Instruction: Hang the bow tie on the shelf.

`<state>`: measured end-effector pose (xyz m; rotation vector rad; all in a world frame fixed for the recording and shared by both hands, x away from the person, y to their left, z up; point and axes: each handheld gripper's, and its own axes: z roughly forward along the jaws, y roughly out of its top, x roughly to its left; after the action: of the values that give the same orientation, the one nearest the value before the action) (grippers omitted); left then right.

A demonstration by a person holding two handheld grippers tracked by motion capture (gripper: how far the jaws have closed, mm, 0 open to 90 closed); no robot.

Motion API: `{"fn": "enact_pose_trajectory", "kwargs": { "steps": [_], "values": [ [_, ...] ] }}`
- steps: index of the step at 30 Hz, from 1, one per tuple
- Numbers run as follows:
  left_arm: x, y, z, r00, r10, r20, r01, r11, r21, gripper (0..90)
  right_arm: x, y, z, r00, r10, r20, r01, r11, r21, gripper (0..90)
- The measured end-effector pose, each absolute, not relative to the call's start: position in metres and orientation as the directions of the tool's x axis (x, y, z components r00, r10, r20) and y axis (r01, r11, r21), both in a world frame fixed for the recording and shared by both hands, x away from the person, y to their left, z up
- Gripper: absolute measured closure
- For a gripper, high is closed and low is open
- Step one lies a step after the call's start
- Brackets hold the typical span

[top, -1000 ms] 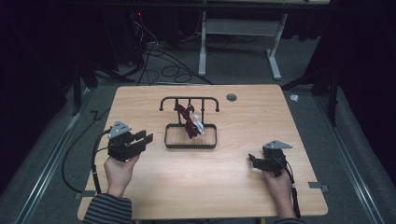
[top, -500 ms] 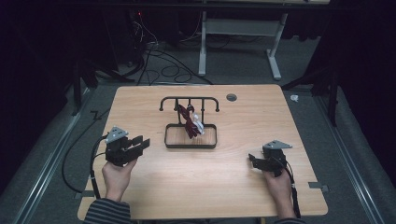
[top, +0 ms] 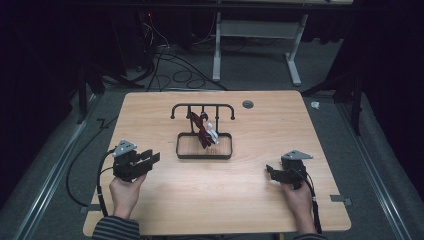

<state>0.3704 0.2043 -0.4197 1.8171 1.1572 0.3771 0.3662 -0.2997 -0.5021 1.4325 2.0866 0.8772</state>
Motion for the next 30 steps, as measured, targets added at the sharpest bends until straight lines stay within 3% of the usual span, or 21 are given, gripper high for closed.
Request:
{"fn": "enact_pose_trajectory", "kwargs": {
  "steps": [30],
  "values": [
    [0.372, 0.208, -0.453, 0.467, 0.854, -0.229, 0.623, -0.134, 0.771, 60.3, 0.366, -0.3, -0.502, -0.353, 0.935, -0.016, 0.643, 0.255, 0.722, 31.7]
  ]
}}
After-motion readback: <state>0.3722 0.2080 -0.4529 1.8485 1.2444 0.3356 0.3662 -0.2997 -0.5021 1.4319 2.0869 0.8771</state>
